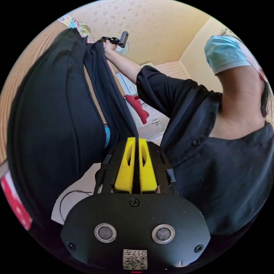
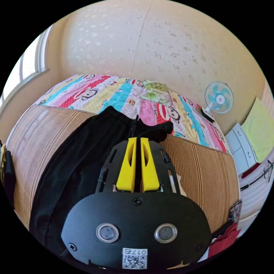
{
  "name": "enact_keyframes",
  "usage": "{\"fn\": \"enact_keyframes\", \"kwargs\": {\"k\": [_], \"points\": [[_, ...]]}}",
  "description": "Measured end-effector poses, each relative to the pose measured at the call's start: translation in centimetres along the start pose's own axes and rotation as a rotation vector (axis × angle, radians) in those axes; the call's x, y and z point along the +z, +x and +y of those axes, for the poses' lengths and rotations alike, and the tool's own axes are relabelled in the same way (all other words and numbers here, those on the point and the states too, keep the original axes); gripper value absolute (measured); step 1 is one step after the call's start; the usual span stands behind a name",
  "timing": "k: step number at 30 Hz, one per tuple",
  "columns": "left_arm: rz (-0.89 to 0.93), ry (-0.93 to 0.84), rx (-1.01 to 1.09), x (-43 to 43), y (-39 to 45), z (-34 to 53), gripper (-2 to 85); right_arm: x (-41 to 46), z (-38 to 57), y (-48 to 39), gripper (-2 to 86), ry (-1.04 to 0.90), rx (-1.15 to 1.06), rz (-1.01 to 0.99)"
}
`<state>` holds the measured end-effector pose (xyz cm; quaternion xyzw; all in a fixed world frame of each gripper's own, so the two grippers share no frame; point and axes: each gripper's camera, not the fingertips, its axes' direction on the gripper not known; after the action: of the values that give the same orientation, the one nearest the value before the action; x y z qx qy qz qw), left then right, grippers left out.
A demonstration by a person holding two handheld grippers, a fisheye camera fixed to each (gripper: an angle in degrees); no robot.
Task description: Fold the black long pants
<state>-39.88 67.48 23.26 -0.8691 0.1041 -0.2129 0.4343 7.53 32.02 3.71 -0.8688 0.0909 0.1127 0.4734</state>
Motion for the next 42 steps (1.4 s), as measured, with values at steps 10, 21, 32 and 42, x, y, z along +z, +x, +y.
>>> {"fn": "enact_keyframes", "kwargs": {"k": [10, 21, 32, 42], "points": [[-0.451, 0.166, -0.267, -9.8, 0.2, 5.8, 0.1, 6.9, -5.3, -16.1, 1.5, -0.163, 0.053, -0.267], [-0.421, 0.184, -0.324, -8.5, -1.7, 6.1, 1.2, -6.8, 14.5, -9.1, 2.2, -0.236, -0.017, -0.589], [-0.587, 0.052, -0.257, -5.9, 1.2, 3.2, 2.5, -16.2, 37.7, -7.3, 8.1, -0.264, 0.325, -0.858], [-0.654, 0.057, -0.222, -4.6, 4.2, 2.5, 2.2, -21.2, 41.5, -8.1, 2.3, -0.261, 0.231, -0.753]]}}
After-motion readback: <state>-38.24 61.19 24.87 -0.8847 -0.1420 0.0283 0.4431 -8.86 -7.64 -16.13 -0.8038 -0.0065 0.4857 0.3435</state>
